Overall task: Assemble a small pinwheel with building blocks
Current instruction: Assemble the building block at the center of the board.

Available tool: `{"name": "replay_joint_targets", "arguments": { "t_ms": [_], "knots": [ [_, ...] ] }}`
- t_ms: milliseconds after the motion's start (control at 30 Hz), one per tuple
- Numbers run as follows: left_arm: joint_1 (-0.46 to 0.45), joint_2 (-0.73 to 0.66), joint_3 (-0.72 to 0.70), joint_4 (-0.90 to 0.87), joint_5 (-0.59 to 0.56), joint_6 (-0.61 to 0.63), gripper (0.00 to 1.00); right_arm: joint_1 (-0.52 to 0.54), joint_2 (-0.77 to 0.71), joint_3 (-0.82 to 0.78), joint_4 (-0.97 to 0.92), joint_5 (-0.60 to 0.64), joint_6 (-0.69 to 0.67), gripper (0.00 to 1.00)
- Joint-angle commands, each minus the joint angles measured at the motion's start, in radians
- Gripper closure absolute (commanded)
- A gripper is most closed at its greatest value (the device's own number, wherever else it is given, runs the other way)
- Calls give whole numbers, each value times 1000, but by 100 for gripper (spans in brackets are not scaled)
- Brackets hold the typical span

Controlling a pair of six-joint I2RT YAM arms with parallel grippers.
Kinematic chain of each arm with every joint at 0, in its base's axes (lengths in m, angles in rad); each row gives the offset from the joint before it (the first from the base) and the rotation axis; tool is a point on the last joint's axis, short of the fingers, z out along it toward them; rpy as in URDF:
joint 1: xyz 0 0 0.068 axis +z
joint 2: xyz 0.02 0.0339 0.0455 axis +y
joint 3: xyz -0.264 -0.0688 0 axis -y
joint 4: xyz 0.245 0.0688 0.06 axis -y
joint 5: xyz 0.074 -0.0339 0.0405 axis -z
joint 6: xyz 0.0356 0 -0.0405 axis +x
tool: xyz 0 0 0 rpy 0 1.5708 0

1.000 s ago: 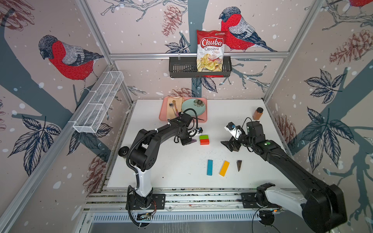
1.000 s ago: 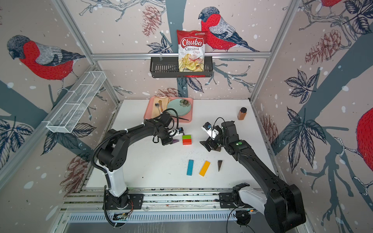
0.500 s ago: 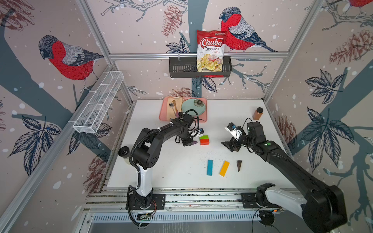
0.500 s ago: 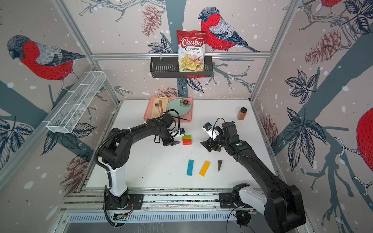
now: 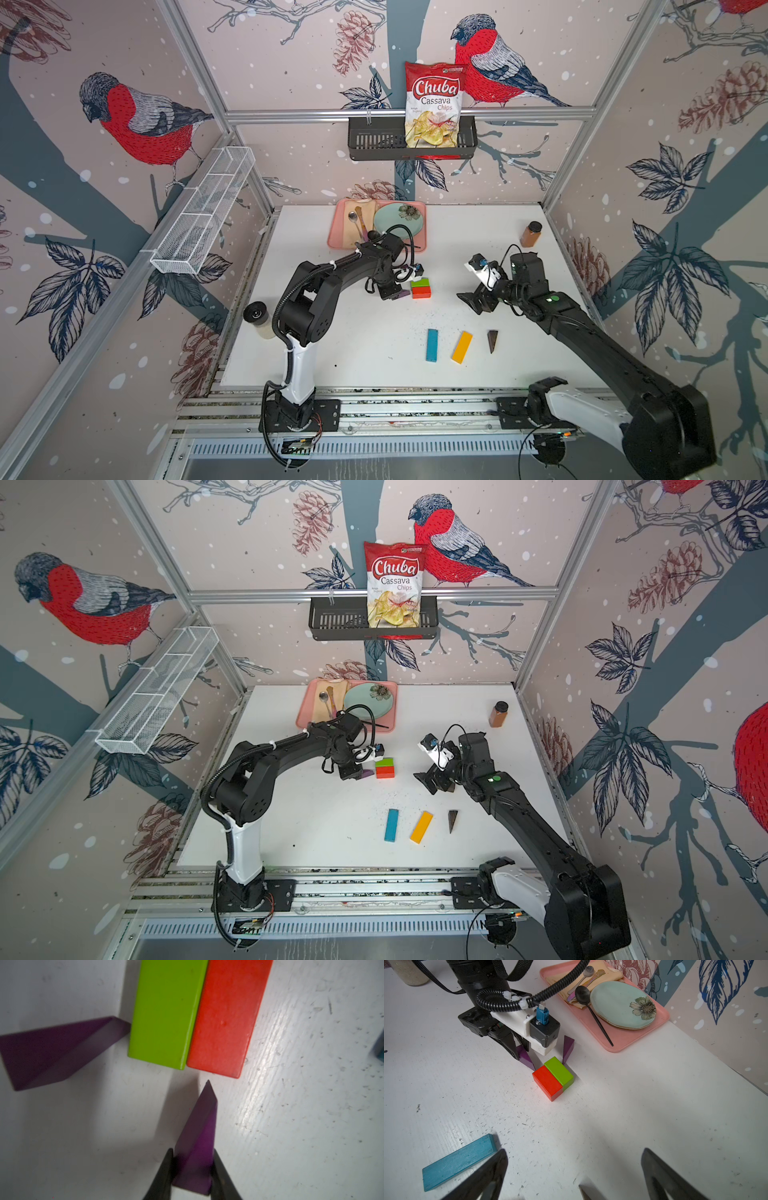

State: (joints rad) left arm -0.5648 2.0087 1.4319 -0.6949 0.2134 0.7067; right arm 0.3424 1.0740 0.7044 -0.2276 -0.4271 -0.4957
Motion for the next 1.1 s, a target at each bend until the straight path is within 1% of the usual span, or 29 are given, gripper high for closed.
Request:
{"name": "replay_joint_targets", "arguments": {
  "t_ms": [0, 467, 667, 867, 1000, 1067],
  "knots": [
    [-1, 8, 8, -27, 13, 5, 74, -4, -6, -3, -2, -16, -4, 1],
    [-7, 29, 23, -27, 18, 1, 66, -14, -7, 0, -6, -20, -8, 1],
    [-7, 19, 18, -8, 21, 1, 59, -14, -7, -1, -7, -20, -7, 1],
    [-6, 12, 26, 3, 50, -5, 56, -15, -4, 3, -7, -19, -6, 1],
    [-4, -5, 19, 22, 72, -12, 50, -16, -4, 5, -9, -16, -6, 0],
    [-2, -16, 16, 29, 70, -15, 49, -26, -9, 6, -13, -12, -7, 0]
  ]
}}
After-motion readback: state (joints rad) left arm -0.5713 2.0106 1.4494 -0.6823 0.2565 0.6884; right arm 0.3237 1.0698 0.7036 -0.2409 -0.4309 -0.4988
